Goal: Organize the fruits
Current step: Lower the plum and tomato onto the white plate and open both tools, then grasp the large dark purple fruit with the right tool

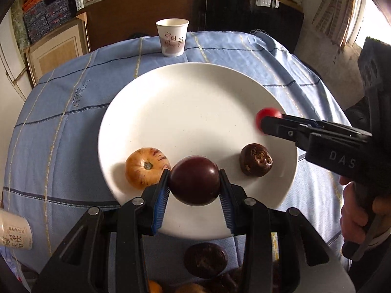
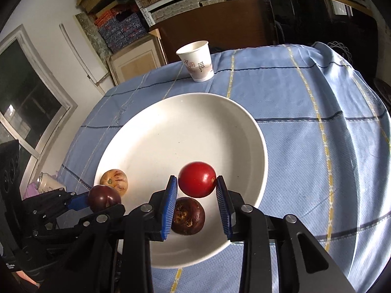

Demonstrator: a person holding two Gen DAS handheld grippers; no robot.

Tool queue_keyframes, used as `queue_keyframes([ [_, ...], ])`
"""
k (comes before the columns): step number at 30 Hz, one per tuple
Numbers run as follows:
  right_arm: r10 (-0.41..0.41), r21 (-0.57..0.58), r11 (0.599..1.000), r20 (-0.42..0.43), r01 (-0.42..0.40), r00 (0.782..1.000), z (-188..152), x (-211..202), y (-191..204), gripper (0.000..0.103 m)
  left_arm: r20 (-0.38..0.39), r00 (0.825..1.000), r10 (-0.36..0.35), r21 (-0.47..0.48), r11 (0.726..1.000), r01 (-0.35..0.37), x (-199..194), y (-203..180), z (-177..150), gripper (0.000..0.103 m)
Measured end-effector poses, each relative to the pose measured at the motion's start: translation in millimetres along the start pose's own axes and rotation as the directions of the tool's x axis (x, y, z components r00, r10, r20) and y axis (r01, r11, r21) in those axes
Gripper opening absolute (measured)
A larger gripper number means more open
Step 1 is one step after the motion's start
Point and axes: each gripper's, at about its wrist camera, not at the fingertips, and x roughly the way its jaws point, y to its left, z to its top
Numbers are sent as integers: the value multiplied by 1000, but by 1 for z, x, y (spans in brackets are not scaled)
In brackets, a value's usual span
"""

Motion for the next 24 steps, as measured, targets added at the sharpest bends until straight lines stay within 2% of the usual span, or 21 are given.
queue_keyframes([
  [1,2,-8,1000,0,-2,1000,1,1,2,34,-3,1000,2,-2,1000,-2,0,0,1,44],
  [2,0,-10,1000,1,0,1000,2,0,2,34,4,1000,3,-3,1000,-3,-2,0,2,55],
  [3,-1,-8,1000,2,1,1000,2,-1,3,34,24,1000,13,-3,1000,-13,-6,0,3,60],
  [5,9,2,1000,6,-9,1000,2,-8,3,34,54,998,27,-3,1000,-27,-16,1,5,61],
  [7,11,-3,1000,19,-11,1000,3,-20,6,35,82,997,17,-16,1000,-16,-32,4,4,66],
  [9,-1,-21,1000,50,2,999,3,-34,12,41,125,992,20,-36,999,-15,-50,8,0,82],
  [11,-15,-53,998,94,20,995,2,-54,22,52,181,983,42,-61,998,-31,-74,12,-11,86],
  [17,-30,-112,993,156,48,987,-26,-100,45,66,253,964,83,-149,988,-46,-123,32,-60,98],
  [21,-4,-158,987,195,35,981,-68,-119,52,67,279,949,145,-206,975,-88,-133,48,-102,98],
  [24,-29,-232,970,214,80,976,-110,-121,57,67,263,957,123,-257,965,-54,-127,62,-135,98],
])
